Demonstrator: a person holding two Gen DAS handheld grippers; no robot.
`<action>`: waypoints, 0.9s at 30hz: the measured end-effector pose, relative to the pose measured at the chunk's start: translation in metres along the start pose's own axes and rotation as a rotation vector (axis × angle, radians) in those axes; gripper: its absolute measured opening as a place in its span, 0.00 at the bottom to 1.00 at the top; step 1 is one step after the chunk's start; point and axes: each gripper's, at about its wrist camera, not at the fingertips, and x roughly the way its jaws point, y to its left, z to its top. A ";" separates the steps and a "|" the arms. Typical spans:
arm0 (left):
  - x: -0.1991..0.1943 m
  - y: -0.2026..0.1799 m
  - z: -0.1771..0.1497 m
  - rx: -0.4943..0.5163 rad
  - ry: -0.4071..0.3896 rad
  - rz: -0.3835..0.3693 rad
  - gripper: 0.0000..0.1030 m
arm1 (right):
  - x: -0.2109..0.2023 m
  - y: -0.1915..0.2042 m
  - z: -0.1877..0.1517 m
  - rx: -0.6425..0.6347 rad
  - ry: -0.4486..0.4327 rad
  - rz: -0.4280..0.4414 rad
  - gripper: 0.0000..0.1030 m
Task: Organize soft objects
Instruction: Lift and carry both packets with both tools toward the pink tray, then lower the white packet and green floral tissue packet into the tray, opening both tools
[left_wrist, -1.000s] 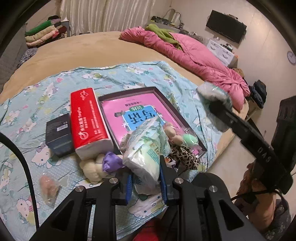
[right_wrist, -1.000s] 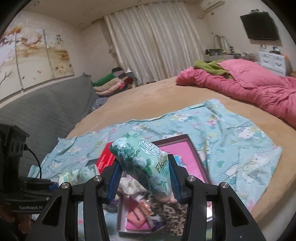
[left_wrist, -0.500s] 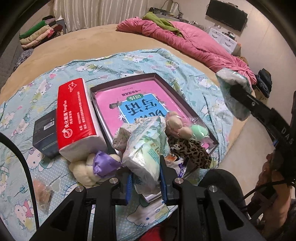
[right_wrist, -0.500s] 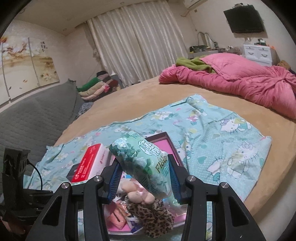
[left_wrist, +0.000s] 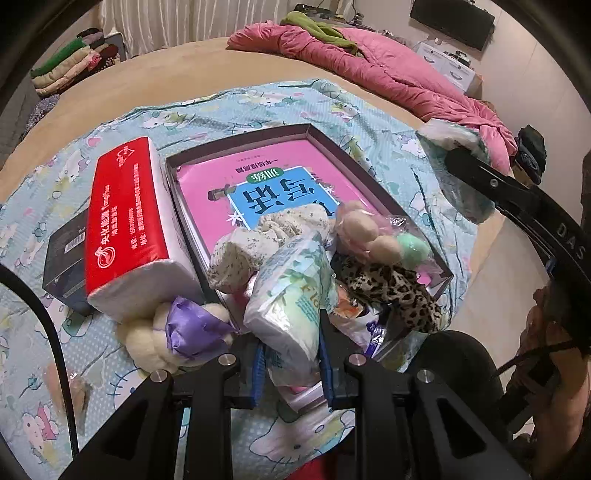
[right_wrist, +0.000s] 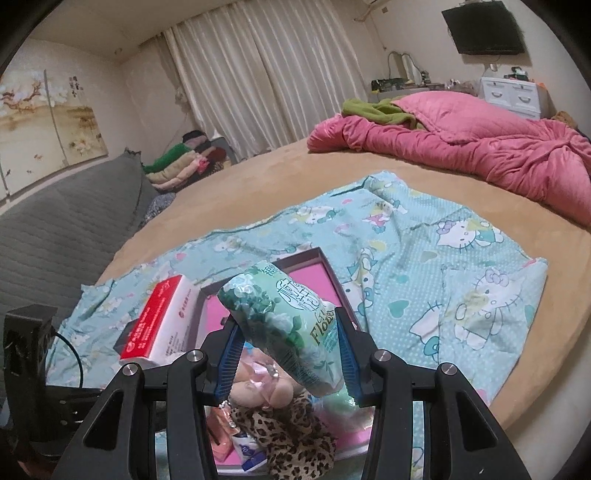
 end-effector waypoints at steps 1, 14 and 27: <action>0.001 0.000 0.000 -0.001 0.003 -0.003 0.24 | 0.002 -0.001 0.000 0.002 0.004 -0.001 0.47; 0.014 0.002 -0.002 -0.005 0.023 -0.014 0.24 | 0.030 -0.012 0.000 -0.010 0.043 -0.064 0.48; 0.016 0.002 -0.002 0.001 0.028 -0.016 0.24 | 0.086 -0.022 -0.005 -0.015 0.157 -0.094 0.48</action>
